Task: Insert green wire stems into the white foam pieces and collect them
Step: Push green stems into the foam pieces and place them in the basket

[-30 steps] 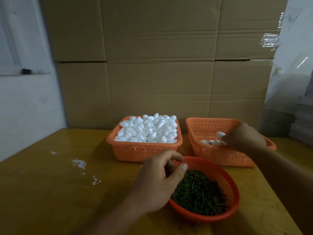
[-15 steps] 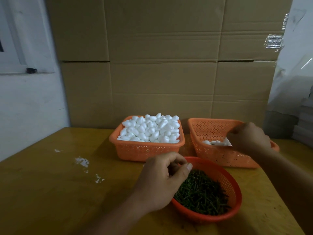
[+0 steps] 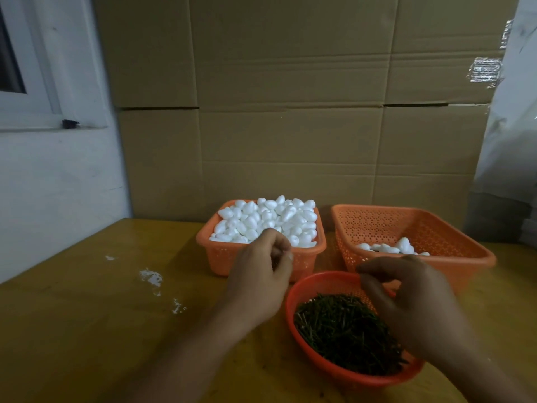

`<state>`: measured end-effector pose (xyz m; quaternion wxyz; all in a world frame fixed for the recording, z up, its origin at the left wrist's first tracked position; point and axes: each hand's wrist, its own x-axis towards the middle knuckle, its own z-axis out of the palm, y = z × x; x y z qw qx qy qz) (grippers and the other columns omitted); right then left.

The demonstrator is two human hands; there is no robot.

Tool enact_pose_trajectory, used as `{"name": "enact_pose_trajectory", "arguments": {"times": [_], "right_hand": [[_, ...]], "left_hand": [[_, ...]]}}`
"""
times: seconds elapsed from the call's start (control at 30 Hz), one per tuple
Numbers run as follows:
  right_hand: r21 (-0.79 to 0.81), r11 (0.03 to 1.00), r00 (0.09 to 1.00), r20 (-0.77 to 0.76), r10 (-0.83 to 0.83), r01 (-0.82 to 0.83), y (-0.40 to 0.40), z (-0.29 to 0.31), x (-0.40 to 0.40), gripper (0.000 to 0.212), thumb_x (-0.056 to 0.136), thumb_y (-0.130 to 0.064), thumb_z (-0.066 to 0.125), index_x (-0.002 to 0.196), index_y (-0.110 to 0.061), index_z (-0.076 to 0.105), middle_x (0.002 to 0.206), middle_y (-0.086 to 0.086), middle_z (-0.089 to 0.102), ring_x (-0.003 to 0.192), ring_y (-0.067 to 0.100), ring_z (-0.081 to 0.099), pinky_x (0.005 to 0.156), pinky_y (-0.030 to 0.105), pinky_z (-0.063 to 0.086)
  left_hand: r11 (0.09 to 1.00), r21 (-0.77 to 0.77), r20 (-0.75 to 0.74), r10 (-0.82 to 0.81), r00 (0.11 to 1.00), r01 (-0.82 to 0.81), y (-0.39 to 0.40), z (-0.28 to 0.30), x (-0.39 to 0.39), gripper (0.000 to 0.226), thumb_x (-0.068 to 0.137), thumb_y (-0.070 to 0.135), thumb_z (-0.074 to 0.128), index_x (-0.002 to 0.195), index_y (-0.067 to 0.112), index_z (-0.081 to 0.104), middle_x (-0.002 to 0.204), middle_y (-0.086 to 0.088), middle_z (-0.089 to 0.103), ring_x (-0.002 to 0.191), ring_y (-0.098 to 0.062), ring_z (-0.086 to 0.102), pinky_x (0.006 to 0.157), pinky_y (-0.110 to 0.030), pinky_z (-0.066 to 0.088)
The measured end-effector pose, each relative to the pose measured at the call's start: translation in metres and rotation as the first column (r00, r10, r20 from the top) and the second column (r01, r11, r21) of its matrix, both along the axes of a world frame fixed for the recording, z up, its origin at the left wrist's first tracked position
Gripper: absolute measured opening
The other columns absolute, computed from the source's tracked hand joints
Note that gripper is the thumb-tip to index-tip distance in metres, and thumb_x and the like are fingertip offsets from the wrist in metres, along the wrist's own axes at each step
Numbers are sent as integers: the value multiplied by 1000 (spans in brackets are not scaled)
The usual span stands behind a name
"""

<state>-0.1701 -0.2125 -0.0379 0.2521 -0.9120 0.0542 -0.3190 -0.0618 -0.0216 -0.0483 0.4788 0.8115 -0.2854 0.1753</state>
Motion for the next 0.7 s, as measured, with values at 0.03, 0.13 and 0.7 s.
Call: {"name": "enact_pose_trajectory", "arguments": {"times": [0.03,0.13,0.7], "right_hand": [[-20,1000,1000,-11,6,-6,0,0,-1,17,85,-21,73,95,-34,77,83,-28,63,85,10,65,83,48,53],[-47,999,999,-27,23,-24,0,-1,-2,16,85,-24,72,97,-34,77,82,-29,62,88,10,64,86,49,51],[-51,998,999,23,41,-40,0,-7,0,14,85,-24,70,94,-32,78,79,-25,64,83,10,64,85,49,51]], "left_hand": [[999,26,-10,33,999,-33,0,4,8,11,96,14,63,98,25,61,73,12,61,69,4,60,57,-10,45],[984,154,-54,100,994,-90,-4,18,38,19,95,15,64,113,22,65,86,12,64,73,-3,63,56,-9,45],[710,704,-120,68,990,37,-36,48,107,20,89,48,70,93,31,78,147,9,52,136,-15,38,117,-44,24]]}}
